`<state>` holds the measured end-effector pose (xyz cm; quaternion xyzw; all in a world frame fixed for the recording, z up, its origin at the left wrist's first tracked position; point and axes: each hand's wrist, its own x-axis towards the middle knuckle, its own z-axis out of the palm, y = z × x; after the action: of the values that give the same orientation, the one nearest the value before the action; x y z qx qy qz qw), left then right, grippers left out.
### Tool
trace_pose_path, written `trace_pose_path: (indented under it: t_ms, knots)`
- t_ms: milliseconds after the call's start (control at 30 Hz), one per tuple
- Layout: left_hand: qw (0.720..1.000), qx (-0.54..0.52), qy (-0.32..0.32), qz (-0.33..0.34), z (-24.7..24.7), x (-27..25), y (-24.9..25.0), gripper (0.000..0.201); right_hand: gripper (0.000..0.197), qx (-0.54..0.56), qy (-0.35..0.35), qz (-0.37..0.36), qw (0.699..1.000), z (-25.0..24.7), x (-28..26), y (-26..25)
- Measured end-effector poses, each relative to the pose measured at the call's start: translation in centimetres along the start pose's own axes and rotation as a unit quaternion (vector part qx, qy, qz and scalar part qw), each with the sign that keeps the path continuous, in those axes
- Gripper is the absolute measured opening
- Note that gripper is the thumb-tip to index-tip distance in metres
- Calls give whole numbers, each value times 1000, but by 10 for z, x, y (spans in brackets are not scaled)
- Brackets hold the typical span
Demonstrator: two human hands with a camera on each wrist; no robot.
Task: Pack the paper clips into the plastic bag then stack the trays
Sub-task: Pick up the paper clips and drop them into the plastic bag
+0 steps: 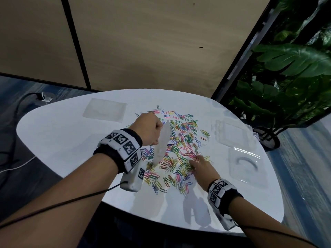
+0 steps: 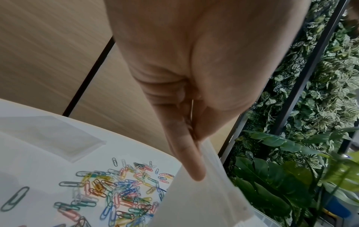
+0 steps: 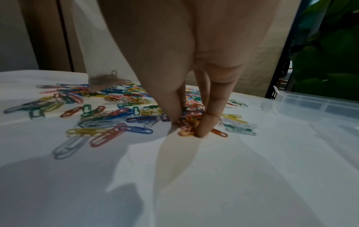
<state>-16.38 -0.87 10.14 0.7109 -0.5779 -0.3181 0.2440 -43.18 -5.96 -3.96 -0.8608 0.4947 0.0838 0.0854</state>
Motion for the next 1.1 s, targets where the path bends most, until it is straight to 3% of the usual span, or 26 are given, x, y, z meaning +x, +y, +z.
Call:
trace_pose_path:
  t_ms: [133, 233, 367, 433, 533, 600, 700, 767, 833, 900, 967, 1033, 1100]
  knots:
    - [1000, 1, 6, 2, -4, 1, -2, 29, 15, -24, 11, -4, 1000, -11, 13, -3]
    - [1000, 3, 16, 0, -5, -1, -2, 30, 19, 63, 21, 47, 997, -29, 16, -1]
    - [1000, 4, 22, -2, -5, 0, 0, 33, 23, 239, 65, 131, 960, -57, 16, 14]
    - [1000, 0, 21, -2, -3, 0, 2, 33, 15, 385, 64, 173, 904, -74, 15, 12]
    - [1000, 4, 16, -4, 0, 1, 7, 32, 4, 640, 73, 172, 745, -103, 16, -7]
    - [1000, 15, 11, -4, 3, 1, 11, 31, 18, 739, 49, 138, 657, -122, 13, -27]
    - [1000, 18, 8, -1, 8, 1, 14, 32, 21, 799, -2, 83, 595, -138, 9, -54]
    - [1000, 17, 12, 4, 11, 2, 15, 34, 13, 787, -19, 64, 613, -140, 8, -69]
    - [1000, 10, 24, 9, 14, 2, 15, 35, 6, 731, -9, 58, 679, -136, 9, -80]
    - [999, -2, 31, 11, 16, 2, 15, 35, 16, 653, 23, 50, 755, -128, 12, -86]
    - [1000, -9, 27, 11, 17, 1, 17, 28, 17, 585, 43, 48, 809, -120, 14, -90]
    - [999, -8, 22, 21, 18, 0, 19, 24, 8, 549, 43, 50, 833, -116, 15, -94]
    - [999, 4, 14, 39, 19, -1, 22, 25, 15, 517, 39, 58, 853, -115, 17, -97]
